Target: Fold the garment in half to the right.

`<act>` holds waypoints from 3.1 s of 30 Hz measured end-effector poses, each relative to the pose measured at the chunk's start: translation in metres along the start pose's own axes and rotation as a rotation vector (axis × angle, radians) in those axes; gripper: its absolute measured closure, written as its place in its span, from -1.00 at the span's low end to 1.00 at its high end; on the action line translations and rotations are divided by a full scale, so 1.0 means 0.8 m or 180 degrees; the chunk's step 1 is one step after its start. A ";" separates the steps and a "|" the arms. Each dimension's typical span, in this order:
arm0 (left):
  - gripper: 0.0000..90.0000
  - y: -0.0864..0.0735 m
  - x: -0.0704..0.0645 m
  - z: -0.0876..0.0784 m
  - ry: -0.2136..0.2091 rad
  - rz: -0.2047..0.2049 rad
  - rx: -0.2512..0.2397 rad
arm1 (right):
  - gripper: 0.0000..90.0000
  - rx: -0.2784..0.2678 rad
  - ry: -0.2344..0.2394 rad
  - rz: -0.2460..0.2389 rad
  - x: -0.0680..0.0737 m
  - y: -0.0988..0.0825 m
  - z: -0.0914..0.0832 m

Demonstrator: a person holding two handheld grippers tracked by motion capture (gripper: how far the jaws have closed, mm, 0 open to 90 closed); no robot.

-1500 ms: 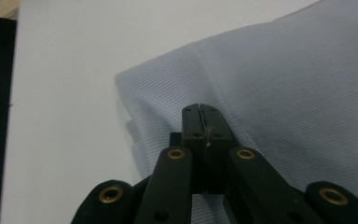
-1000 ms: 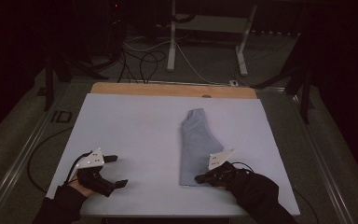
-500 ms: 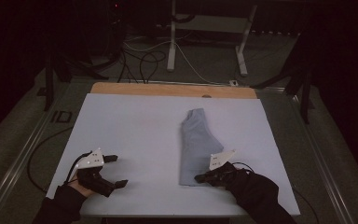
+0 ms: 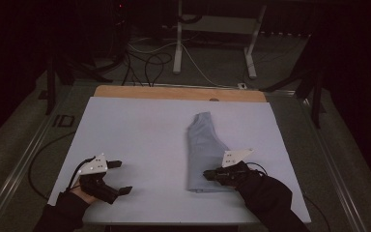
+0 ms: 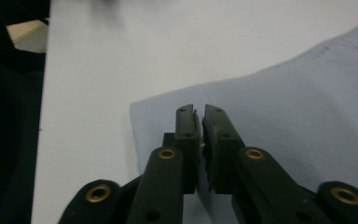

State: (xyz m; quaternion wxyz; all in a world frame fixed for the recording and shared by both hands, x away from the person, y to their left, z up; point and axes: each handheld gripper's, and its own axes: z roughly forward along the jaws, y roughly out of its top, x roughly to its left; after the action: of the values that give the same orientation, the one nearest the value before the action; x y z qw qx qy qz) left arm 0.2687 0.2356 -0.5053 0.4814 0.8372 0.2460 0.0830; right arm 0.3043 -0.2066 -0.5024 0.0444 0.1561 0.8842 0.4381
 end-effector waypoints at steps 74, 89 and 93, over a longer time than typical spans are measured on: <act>-0.99 0.001 -0.005 -0.005 -0.0040 0.0060 -0.0044 | -0.80 -0.0285 -0.1075 0.0719 -0.036 -0.070 -0.072; -0.99 -0.003 -0.003 -0.008 0.0031 0.0068 -0.0035 | -0.80 -0.0147 -0.1250 0.0782 -0.019 -0.095 -0.068; -0.99 -0.004 -0.004 -0.005 0.0048 0.0064 -0.0013 | -0.80 -0.0157 -0.1265 0.0787 -0.021 -0.094 -0.064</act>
State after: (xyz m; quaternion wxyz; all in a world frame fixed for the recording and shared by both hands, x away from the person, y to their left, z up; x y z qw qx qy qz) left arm 0.2638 0.2383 -0.5057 0.4803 0.8380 0.2410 0.0947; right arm 0.2911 -0.2934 -0.5313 0.1674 0.3452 0.8213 0.4223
